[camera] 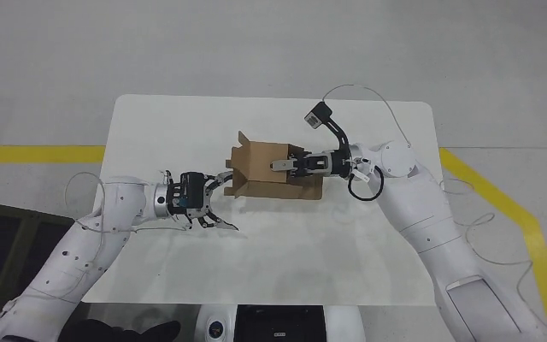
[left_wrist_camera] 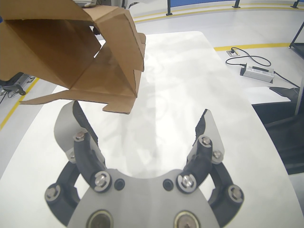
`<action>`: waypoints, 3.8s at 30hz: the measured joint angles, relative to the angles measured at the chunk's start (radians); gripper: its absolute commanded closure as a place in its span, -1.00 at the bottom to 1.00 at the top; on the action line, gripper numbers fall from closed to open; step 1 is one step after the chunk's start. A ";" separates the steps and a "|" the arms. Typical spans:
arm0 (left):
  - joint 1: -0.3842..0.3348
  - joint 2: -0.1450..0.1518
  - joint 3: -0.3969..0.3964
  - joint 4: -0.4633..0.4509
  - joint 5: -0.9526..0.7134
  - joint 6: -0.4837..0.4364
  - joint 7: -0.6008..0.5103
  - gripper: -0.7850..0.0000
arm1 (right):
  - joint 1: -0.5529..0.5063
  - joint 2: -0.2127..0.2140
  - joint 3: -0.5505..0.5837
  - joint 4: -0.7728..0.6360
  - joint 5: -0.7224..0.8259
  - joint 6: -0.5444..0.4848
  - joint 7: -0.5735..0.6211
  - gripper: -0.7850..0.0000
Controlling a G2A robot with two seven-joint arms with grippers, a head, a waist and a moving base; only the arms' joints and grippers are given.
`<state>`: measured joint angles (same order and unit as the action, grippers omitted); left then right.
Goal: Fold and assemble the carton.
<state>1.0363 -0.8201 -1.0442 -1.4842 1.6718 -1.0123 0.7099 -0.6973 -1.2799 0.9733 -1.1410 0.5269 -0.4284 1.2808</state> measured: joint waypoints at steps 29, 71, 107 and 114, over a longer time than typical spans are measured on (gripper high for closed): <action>-0.058 0.019 0.045 -0.002 -0.091 0.000 -0.012 -1.00 | -0.024 -0.009 -0.040 -0.040 -0.014 -0.003 0.023 1.00; -0.029 0.021 0.032 -0.023 -0.142 0.018 -0.029 -1.00 | -0.040 -0.012 -0.013 -0.029 0.037 -0.016 -0.010 1.00; -0.012 0.027 0.042 -0.050 -0.137 0.000 -0.039 -1.00 | -0.056 -0.010 -0.003 -0.052 0.021 -0.013 -0.013 1.00; -0.029 0.020 0.052 -0.038 -0.159 0.000 -0.041 -1.00 | -0.055 -0.013 -0.013 -0.059 0.025 -0.012 0.003 1.00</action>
<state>1.0076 -0.8005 -0.9920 -1.5218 1.5132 -1.0123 0.6687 -0.7527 -1.2928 0.9605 -1.2005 0.5522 -0.4400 1.2840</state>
